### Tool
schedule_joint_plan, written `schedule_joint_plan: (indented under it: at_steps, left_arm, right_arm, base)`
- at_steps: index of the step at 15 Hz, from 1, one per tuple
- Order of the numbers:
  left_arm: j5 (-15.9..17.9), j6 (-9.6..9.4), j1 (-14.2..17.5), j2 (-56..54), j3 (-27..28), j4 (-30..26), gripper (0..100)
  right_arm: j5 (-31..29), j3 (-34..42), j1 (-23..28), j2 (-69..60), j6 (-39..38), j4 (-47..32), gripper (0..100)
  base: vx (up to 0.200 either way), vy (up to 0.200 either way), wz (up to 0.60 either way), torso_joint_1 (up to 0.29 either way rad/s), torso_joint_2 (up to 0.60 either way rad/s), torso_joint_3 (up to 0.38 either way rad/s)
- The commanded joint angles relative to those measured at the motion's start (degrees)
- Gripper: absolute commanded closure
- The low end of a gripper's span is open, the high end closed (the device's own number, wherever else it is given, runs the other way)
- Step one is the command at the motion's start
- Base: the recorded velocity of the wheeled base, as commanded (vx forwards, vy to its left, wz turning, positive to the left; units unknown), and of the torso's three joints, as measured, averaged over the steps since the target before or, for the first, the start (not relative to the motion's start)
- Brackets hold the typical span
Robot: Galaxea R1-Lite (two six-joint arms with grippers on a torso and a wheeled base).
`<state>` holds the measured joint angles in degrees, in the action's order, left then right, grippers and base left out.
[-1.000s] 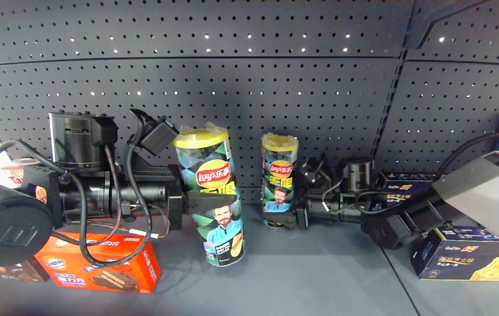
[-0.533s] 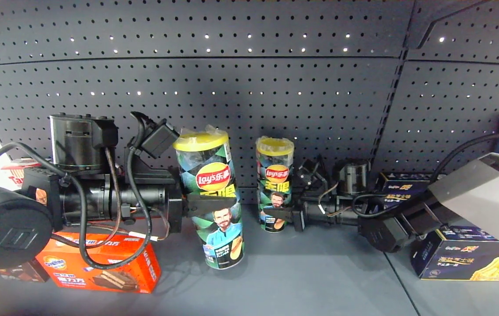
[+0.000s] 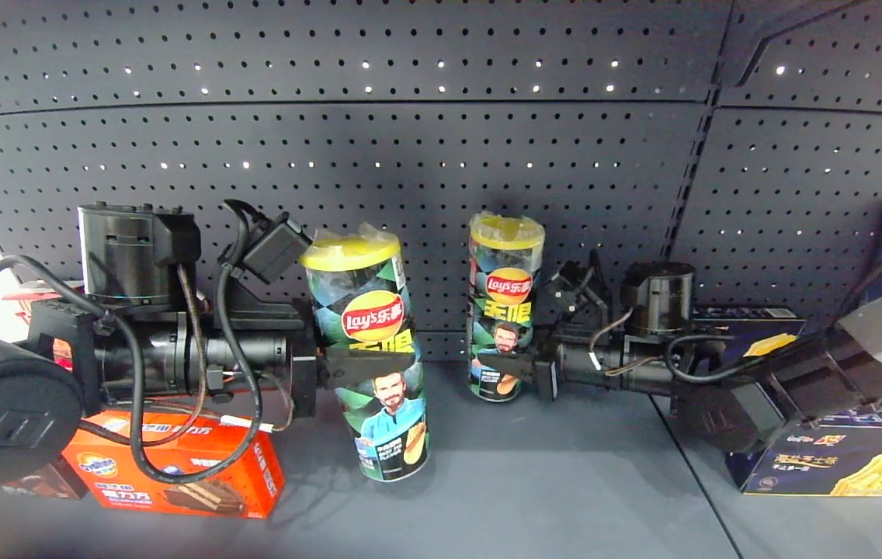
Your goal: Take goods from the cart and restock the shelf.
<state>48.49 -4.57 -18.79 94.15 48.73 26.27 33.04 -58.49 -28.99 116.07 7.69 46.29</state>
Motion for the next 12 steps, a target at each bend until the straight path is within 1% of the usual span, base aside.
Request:
schedule_joint_plan:
  at_steps: [1, 7, 8, 12]
  left_arm:
    - [-0.1, 0.0, 0.0, -0.3, 0.0, 0.0, 100]
    - [-0.1, 0.0, 0.0, -0.2, 0.0, -0.2, 100]
    - [-0.1, 0.0, 0.0, -0.2, 0.0, -0.2, 100]
    - [-0.2, 0.0, -0.2, -0.2, 0.0, -0.2, 100]
  right_arm:
    - [-1.0, 5.4, -0.6, -5.4, 0.0, 1.8, 100]
    - [-1.1, 18.1, -3.9, -14.6, 0.0, 2.3, 100]
    - [-1.2, 19.0, -4.2, -15.2, -0.1, 2.4, 100]
    - [-1.2, 27.0, -5.6, -16.6, -0.6, 8.6, 100]
  base:
    - [0.0, 0.0, 0.0, 0.0, 0.0, 0.0]
    - [0.0, 0.0, 0.0, 0.0, 0.0, 0.0]
    - [0.0, 0.0, 0.0, 0.0, 0.0, 0.0]
    - [0.0, 0.0, 0.0, 0.0, 0.0, 0.0]
